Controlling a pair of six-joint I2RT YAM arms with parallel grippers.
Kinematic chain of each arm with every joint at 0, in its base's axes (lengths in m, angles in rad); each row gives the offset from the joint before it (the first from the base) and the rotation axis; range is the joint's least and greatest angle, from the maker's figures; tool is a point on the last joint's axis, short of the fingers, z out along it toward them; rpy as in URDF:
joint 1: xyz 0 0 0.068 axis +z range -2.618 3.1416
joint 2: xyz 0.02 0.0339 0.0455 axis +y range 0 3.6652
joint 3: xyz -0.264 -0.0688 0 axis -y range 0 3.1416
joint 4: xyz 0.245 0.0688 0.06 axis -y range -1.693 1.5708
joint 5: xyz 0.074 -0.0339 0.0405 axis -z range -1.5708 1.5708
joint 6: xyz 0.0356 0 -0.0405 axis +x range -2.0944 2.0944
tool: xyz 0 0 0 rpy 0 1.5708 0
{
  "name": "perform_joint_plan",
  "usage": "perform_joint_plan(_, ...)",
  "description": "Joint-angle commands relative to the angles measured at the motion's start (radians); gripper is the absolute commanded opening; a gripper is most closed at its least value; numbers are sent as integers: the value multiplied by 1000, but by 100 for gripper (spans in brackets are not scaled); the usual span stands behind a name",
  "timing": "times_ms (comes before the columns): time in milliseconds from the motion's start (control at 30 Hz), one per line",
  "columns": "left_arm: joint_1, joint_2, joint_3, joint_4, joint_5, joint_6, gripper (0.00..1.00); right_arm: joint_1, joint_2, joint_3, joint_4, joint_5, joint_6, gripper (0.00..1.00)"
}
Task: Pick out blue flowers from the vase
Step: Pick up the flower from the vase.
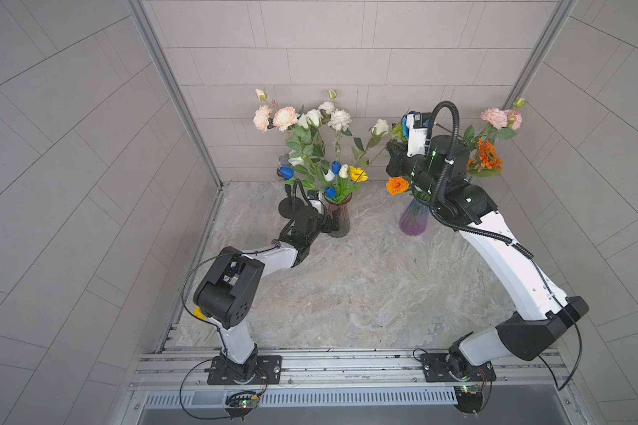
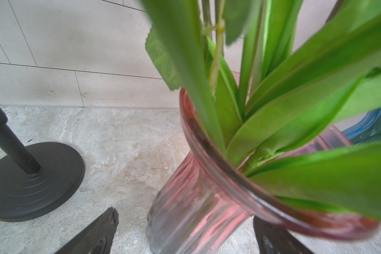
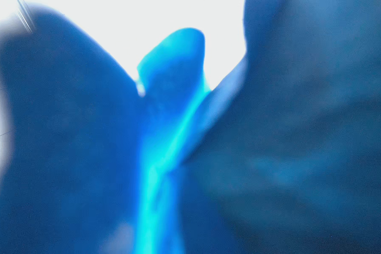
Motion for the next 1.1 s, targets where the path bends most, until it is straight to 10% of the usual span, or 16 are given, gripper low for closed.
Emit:
perform_joint_plan(0, -5, -25, -15, 8, -11, -2, 100, 3, -44, 21, -3, 13, -26, 0)
perform_joint_plan(1067, -5, -56, -35, -10, -39, 40, 100, -27, -198, 296, -170, -78, -82, 0)
